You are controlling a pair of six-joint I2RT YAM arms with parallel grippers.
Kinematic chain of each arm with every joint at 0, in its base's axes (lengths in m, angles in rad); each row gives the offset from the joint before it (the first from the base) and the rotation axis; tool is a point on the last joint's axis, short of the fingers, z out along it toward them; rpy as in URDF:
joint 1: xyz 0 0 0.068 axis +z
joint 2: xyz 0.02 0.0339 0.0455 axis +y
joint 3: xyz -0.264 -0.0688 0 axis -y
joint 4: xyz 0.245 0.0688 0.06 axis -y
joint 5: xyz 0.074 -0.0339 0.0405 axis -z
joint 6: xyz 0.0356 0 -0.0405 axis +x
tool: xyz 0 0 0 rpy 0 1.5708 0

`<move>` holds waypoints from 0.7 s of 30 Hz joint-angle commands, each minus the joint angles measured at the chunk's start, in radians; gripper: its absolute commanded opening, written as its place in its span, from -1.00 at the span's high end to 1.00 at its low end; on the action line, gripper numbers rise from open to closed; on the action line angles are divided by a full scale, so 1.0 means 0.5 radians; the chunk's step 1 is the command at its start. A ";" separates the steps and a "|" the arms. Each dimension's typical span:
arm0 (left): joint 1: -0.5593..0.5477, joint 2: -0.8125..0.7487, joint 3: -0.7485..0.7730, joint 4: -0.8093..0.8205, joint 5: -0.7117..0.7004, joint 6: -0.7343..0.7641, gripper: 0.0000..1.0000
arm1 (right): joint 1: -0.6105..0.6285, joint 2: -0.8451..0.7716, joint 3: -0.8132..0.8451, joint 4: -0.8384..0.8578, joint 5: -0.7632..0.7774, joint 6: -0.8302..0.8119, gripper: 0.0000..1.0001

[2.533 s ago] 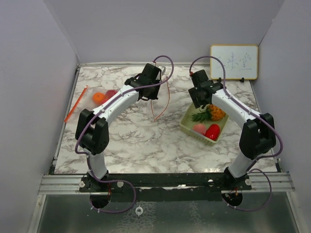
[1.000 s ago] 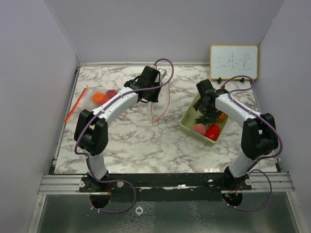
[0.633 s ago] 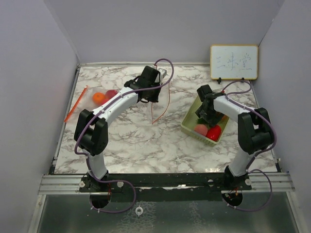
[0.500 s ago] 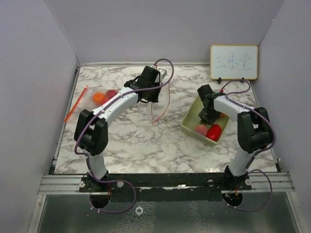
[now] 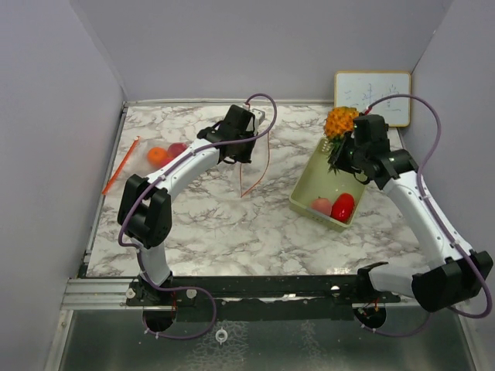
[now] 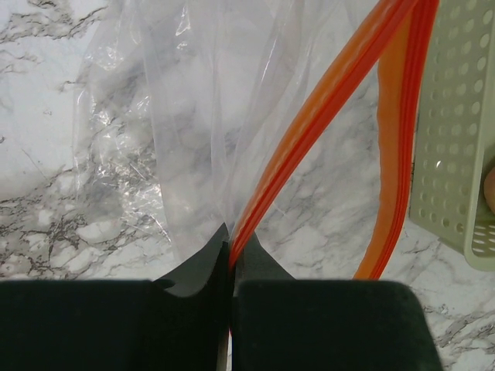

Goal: Place the food in the zip-top bag and seal the zipper
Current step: Pick up the fake fruit from the bin, then place the fake fruit in the zipper food storage bag.

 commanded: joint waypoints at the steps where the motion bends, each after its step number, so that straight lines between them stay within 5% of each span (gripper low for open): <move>1: 0.015 -0.087 0.014 -0.005 -0.012 -0.012 1.00 | -0.008 -0.094 0.116 0.084 -0.779 -0.425 0.95; 7: 0.017 -0.076 0.049 0.087 0.131 -0.158 1.00 | 0.001 -0.096 -0.018 0.569 -1.912 -0.448 0.95; 21: 0.083 -0.144 -0.234 0.693 0.498 -0.781 1.00 | 0.015 -0.009 -0.370 1.375 -2.477 -0.106 0.95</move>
